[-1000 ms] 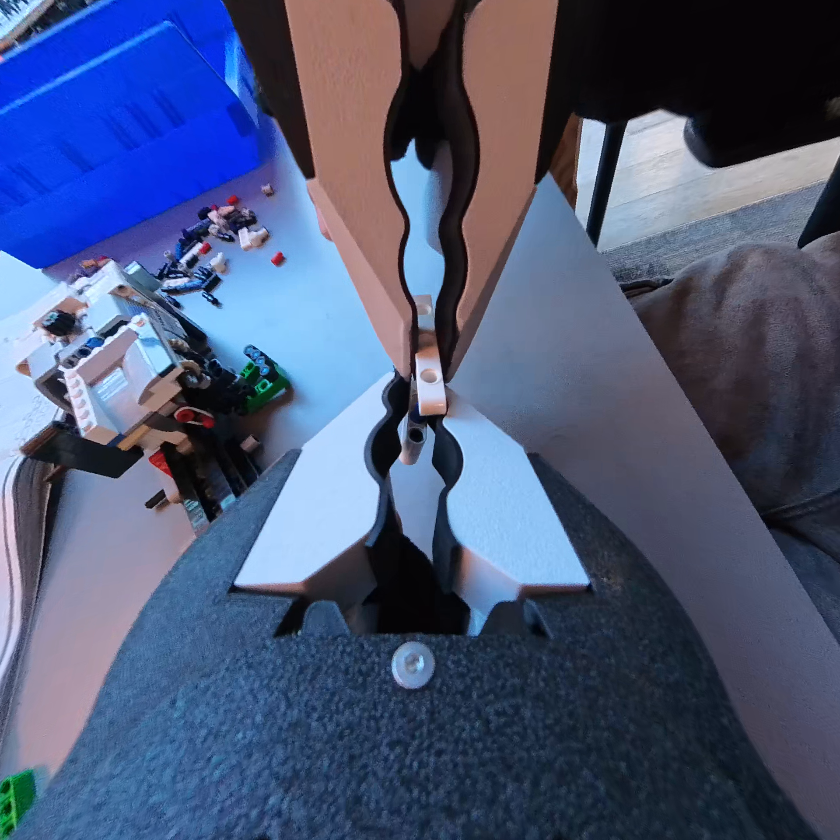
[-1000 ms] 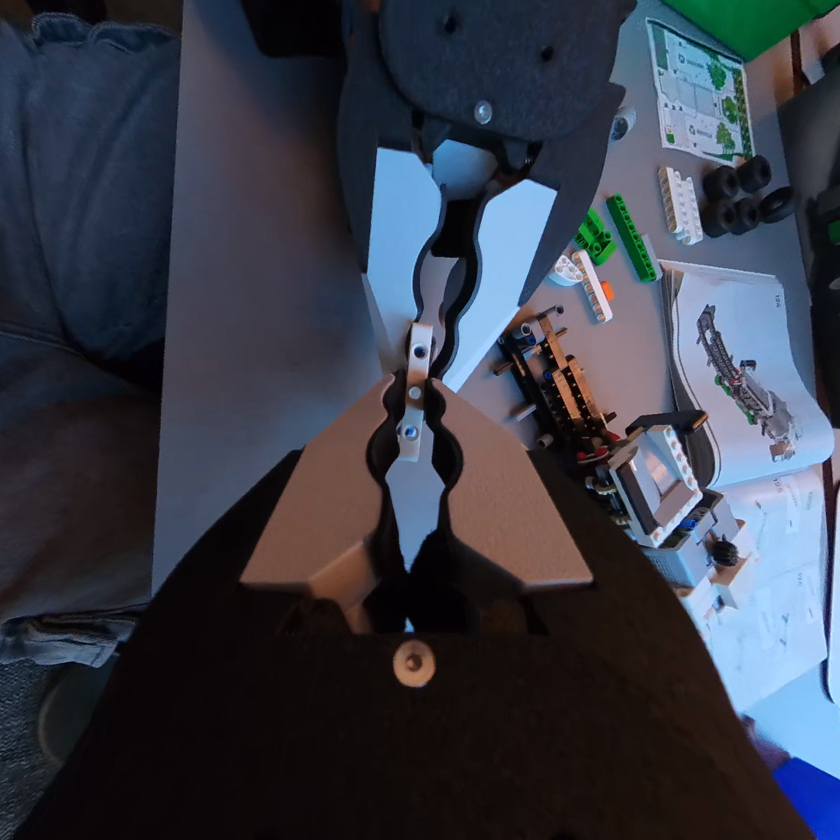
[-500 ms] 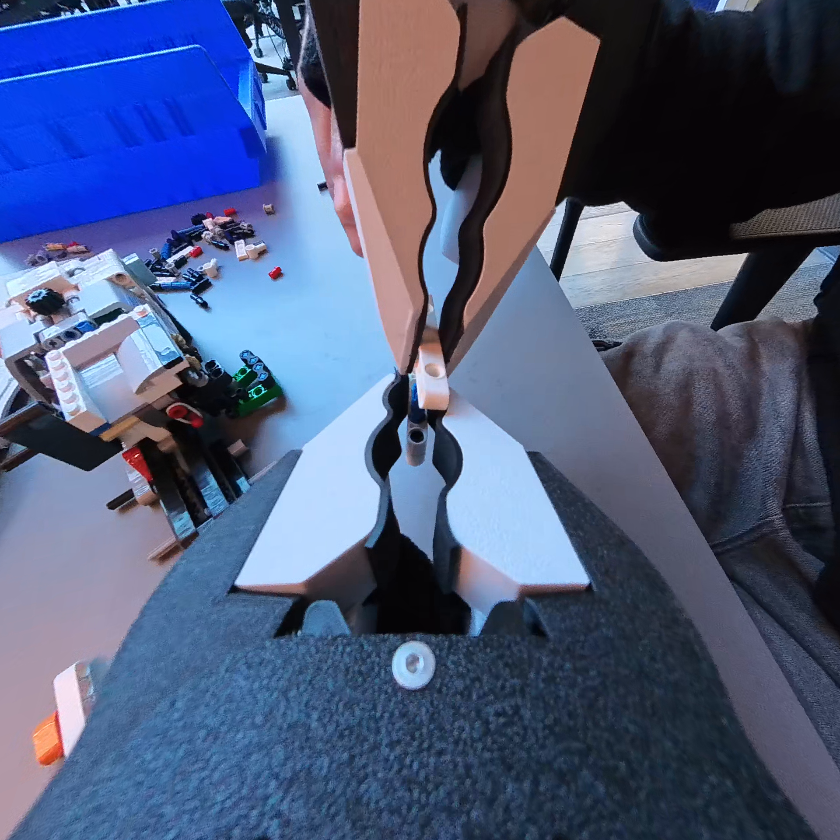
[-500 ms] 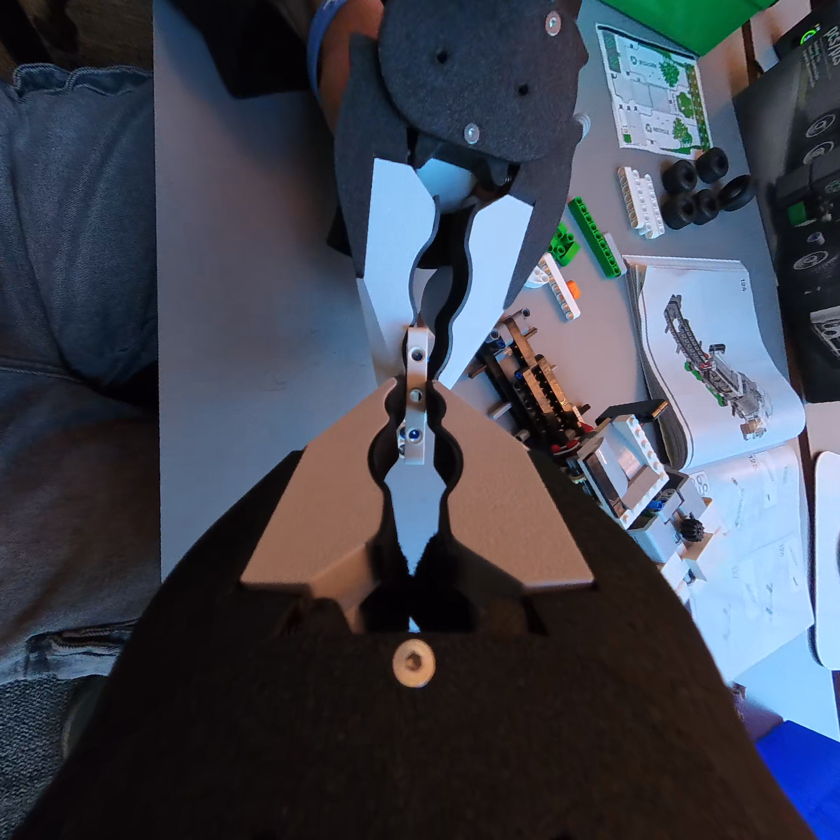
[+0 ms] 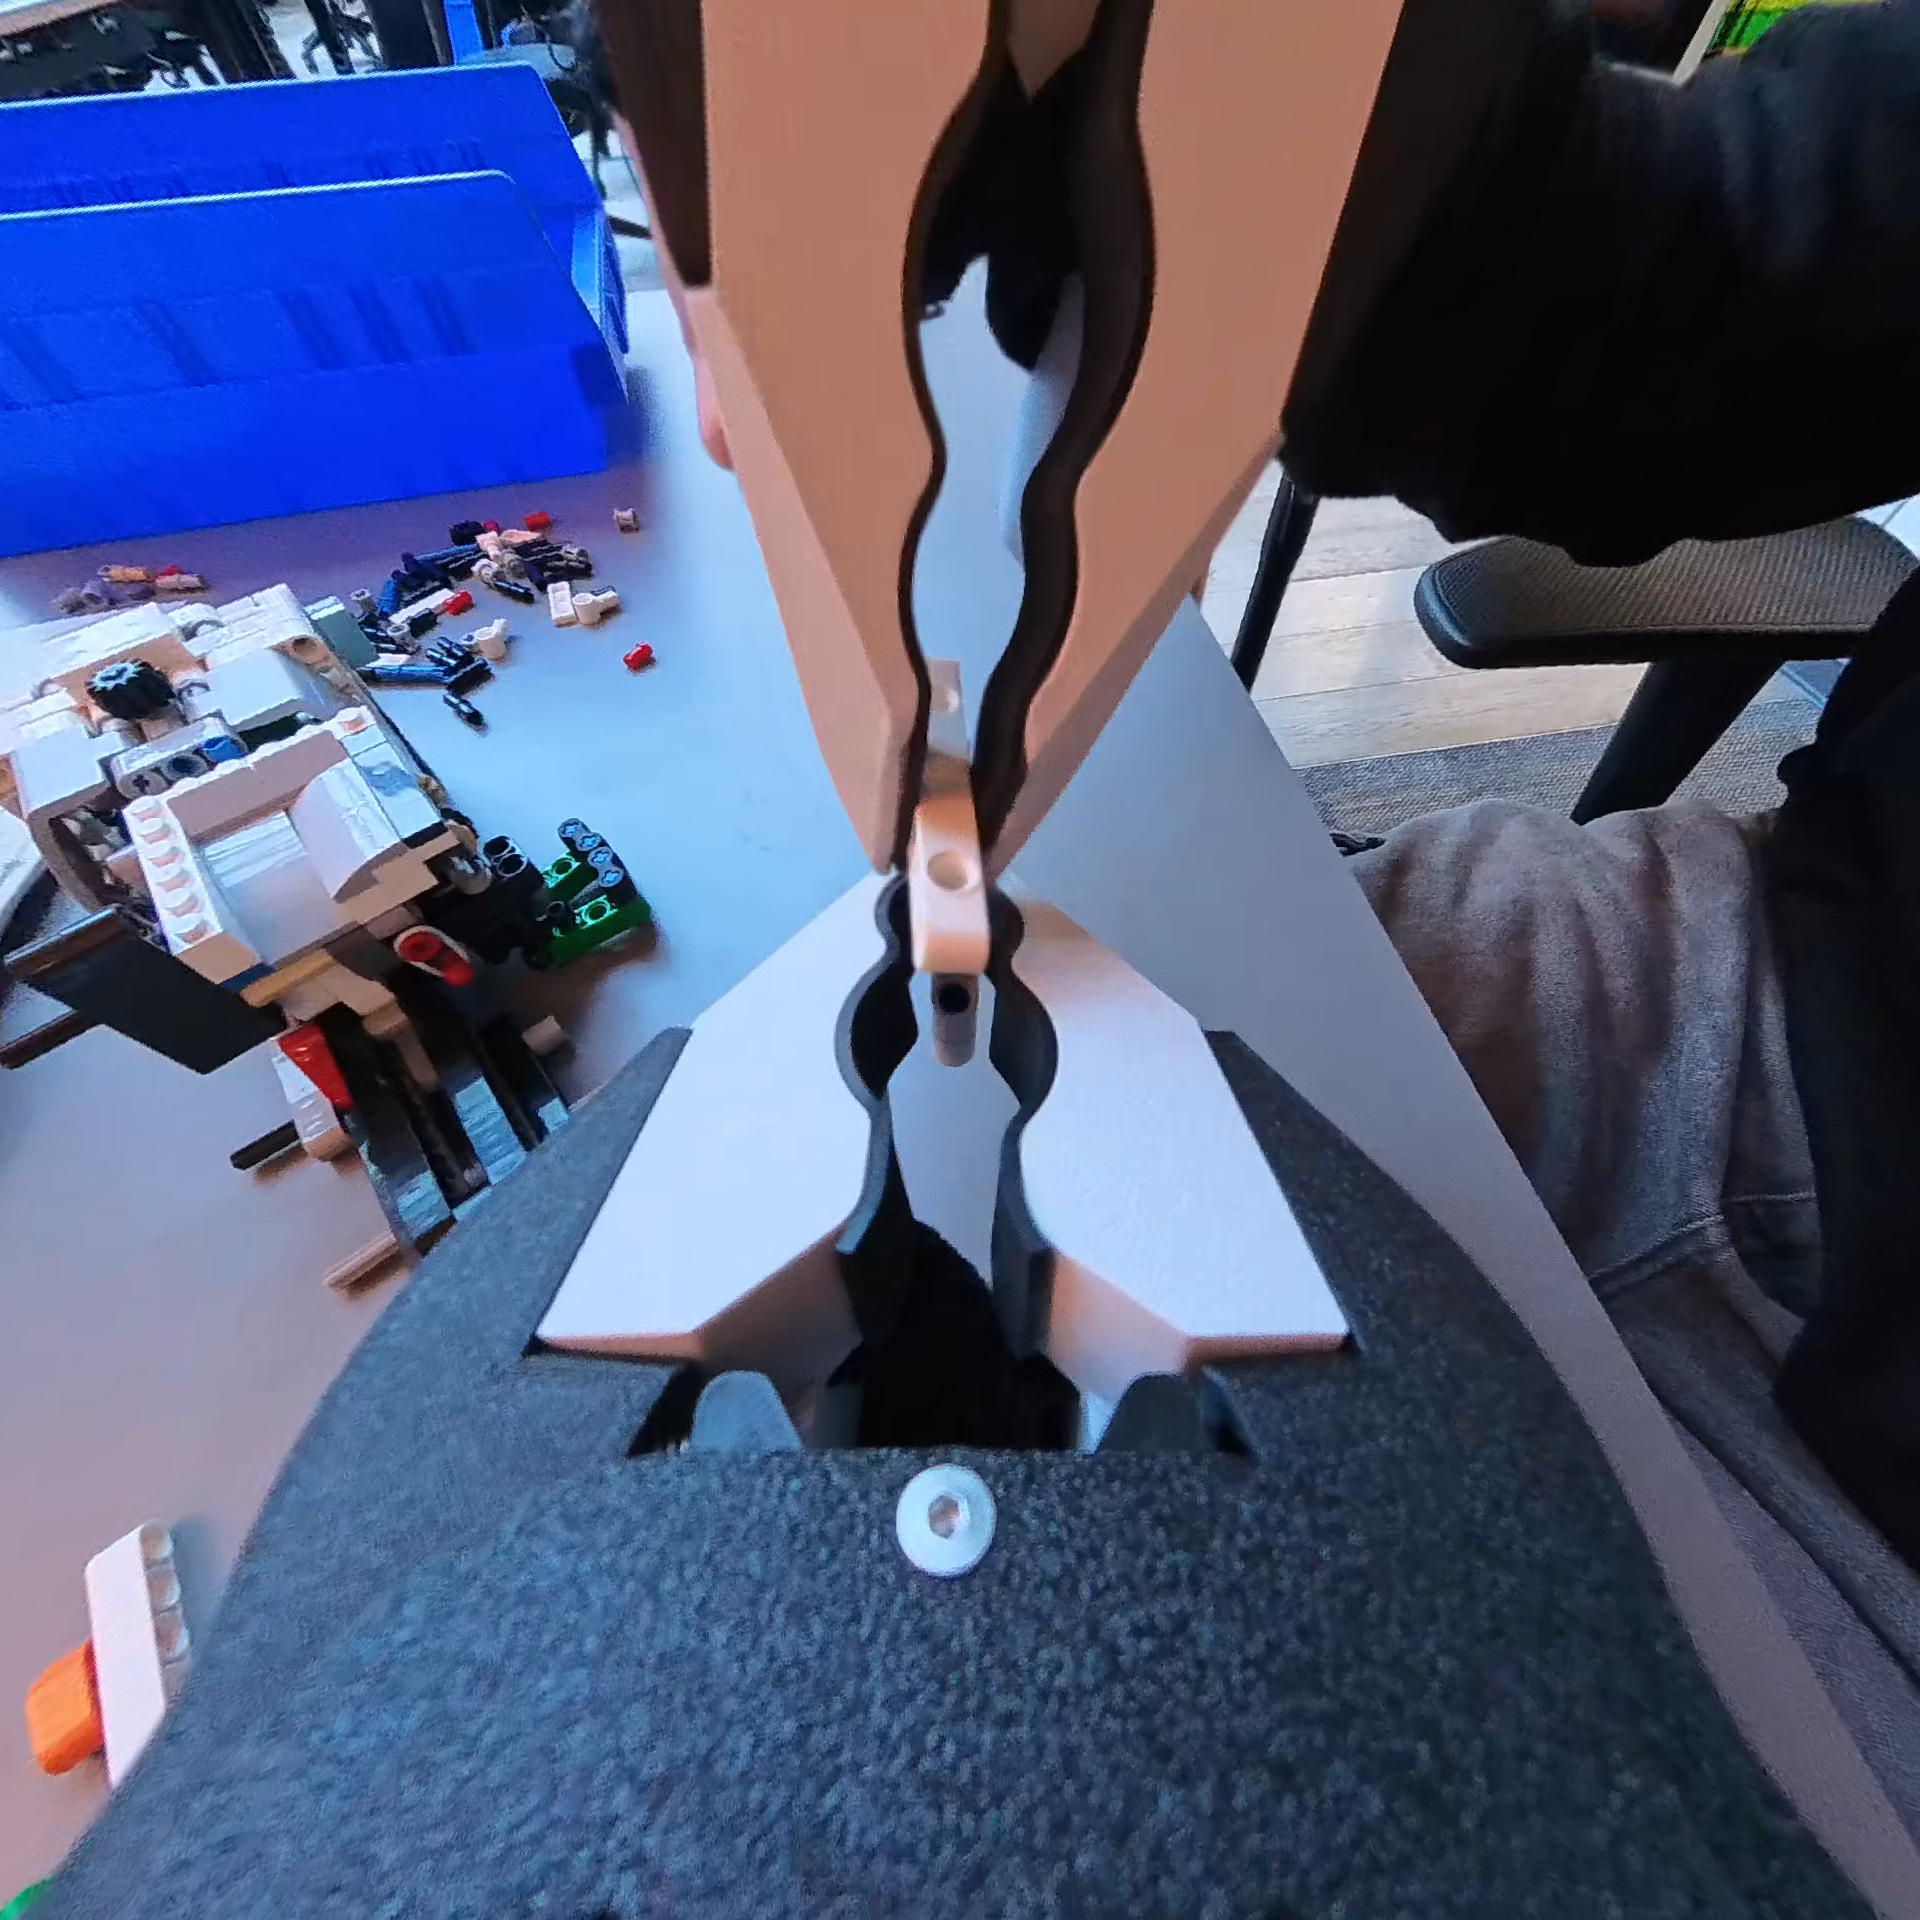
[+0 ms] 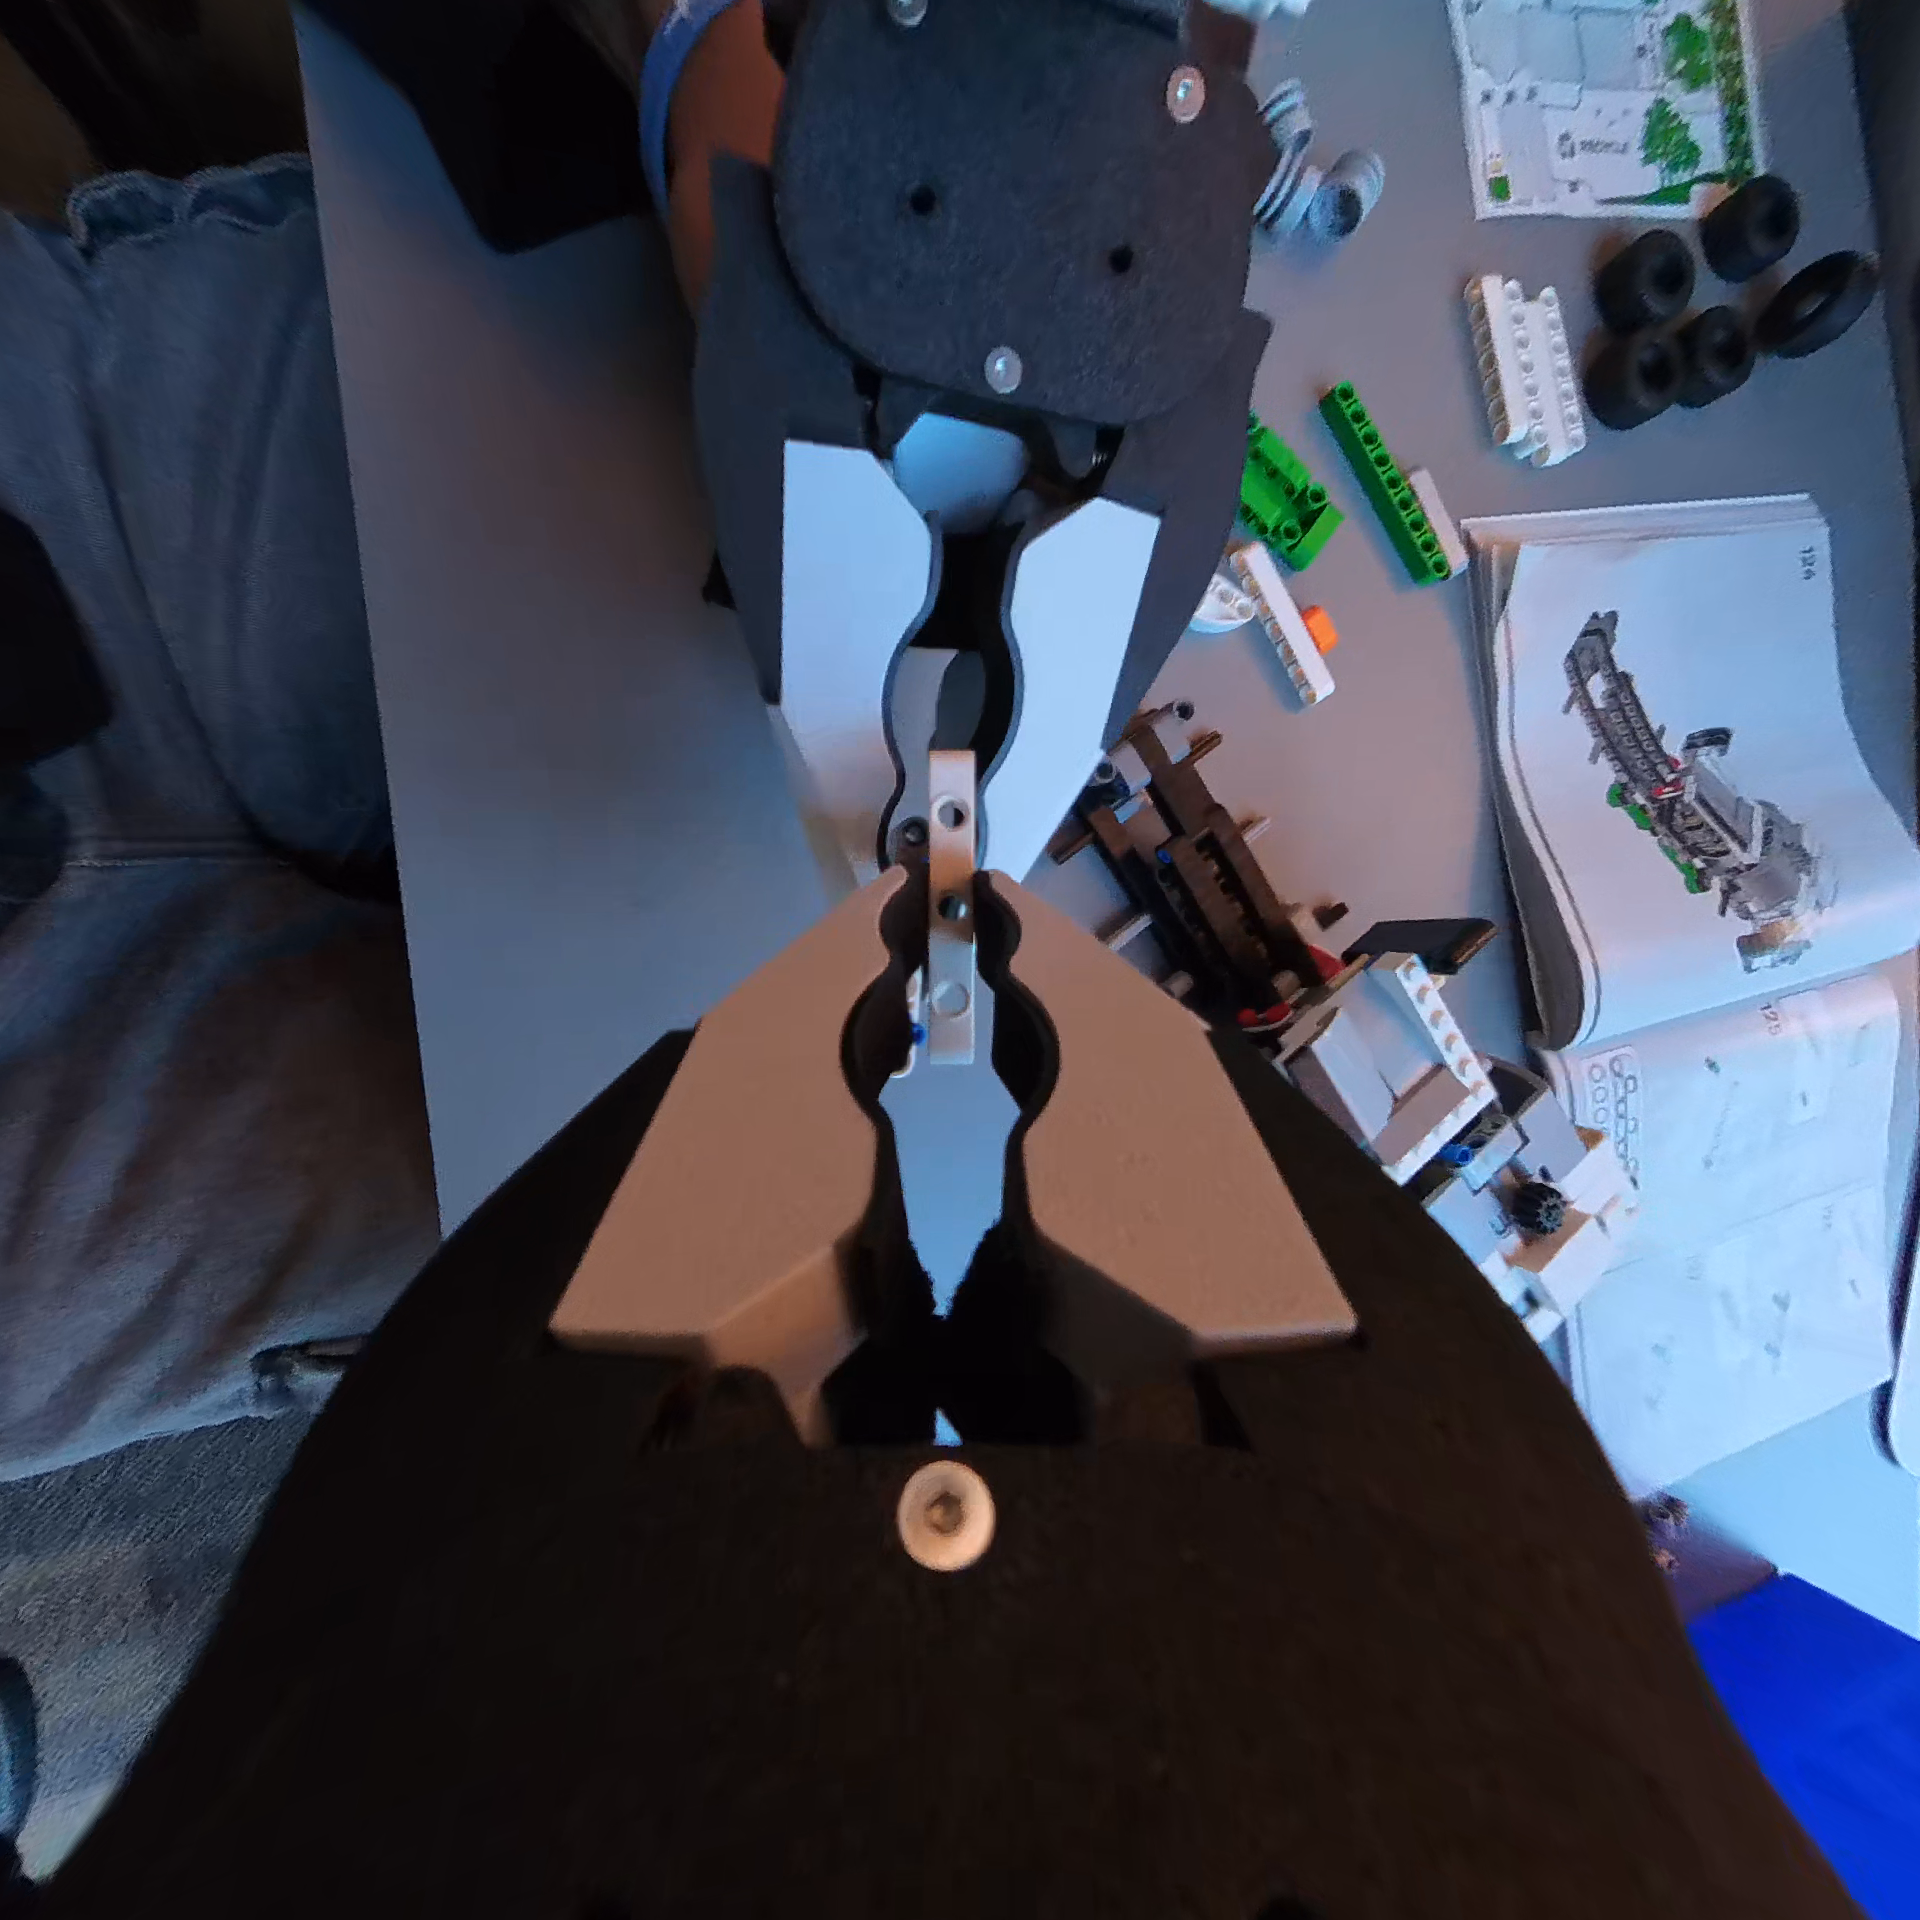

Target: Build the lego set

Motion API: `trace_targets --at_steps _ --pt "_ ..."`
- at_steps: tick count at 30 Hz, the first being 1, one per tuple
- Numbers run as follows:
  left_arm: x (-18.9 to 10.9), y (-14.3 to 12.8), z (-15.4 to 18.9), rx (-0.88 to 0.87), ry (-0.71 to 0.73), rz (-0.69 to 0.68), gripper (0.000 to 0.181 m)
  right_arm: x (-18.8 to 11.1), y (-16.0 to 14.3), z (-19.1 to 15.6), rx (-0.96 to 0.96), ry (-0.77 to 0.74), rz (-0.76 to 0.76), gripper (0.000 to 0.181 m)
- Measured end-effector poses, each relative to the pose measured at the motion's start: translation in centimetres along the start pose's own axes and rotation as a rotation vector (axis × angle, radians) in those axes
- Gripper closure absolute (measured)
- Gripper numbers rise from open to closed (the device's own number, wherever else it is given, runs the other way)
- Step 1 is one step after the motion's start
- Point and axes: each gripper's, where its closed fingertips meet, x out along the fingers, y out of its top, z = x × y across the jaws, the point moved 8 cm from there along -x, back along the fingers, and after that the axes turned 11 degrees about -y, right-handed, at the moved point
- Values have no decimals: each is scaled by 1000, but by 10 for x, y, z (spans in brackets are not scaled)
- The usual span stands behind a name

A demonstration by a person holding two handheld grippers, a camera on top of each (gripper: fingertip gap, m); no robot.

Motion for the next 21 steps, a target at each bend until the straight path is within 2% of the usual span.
trace_targets --at_steps 11,21 --pt "-1 0 -2 -28 -14 11 174 4 4 3 16 71 -54 171" --pt "-1 -1 -3 -39 -9 8 175 4 0 5 9 52 -43 169"
